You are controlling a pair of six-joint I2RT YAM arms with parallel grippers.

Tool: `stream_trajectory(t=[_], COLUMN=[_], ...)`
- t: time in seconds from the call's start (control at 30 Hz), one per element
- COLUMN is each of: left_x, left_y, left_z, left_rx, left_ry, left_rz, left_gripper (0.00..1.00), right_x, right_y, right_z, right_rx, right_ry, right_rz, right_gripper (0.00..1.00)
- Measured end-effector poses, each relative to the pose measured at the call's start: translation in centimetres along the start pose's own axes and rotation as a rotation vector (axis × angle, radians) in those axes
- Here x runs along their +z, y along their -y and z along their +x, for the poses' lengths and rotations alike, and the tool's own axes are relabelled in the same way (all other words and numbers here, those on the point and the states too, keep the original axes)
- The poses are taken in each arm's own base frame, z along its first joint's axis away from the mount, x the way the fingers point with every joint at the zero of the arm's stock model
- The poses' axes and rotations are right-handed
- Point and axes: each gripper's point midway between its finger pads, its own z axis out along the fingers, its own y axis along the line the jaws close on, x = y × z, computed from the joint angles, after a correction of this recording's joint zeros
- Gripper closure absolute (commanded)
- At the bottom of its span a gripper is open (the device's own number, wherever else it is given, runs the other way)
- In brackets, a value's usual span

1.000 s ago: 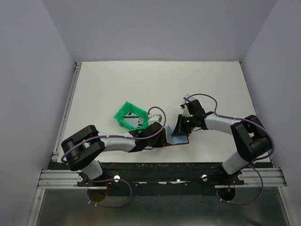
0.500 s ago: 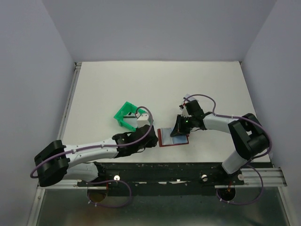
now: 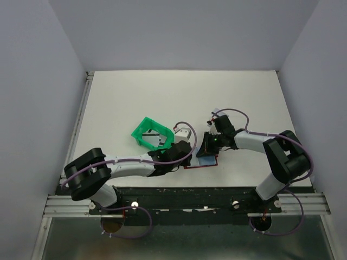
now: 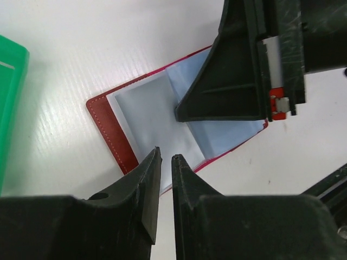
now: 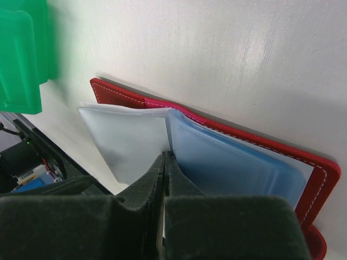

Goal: Put the credit cards into the card holder
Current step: Open the card holder at the center of the board.

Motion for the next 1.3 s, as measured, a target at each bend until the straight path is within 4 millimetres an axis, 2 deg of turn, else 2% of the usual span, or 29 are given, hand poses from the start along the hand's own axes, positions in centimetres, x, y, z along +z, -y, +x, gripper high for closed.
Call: stream_trajectory(t=[0.17,0.33,0.6,0.73,0.87,0.97,1.3], left_x=[1.7,3.2,4.0,4.0,4.1,4.1,4.0], left_y=[-0.7,-0.9,-0.8,-0.7,-0.7,-0.6,-0.6], left_z=[2.2,3.1,3.5,3.5,3.6,3.6,3.6], left_rx=[0.018,0.02,-0.013,-0.017,-0.025,-0.045,-0.093], left_ry=[-0.057,-0.094,-0.112,-0.114,-0.115,-0.113,-0.092], left_rz=[-0.022,-0.039,-0.03,-0.027,-0.028,-0.027,-0.015], left_gripper=[0.77,0.85,0.89,0.94,1.0,1.0,1.0], right_x=[0.0,-0.5,-4.9,-5.5,-4.2,-3.2,-3.4], right_y=[0.0,-0.2,-2.4,-1.2,1.5,3.4,3.3], right_z=[0.0,-0.2,-2.2,-2.6,-2.0,-1.3,-1.5], right_rx=[0.0,-0.007,-0.071,-0.067,-0.032,0.002,0.012], right_ry=[-0.001,0.017,0.171,0.199,0.161,0.129,0.144], right_rz=[0.0,0.006,0.013,0.095,0.198,0.266,0.265], right_gripper=[0.91,0.9,0.9,0.91,0.92,0.93,0.92])
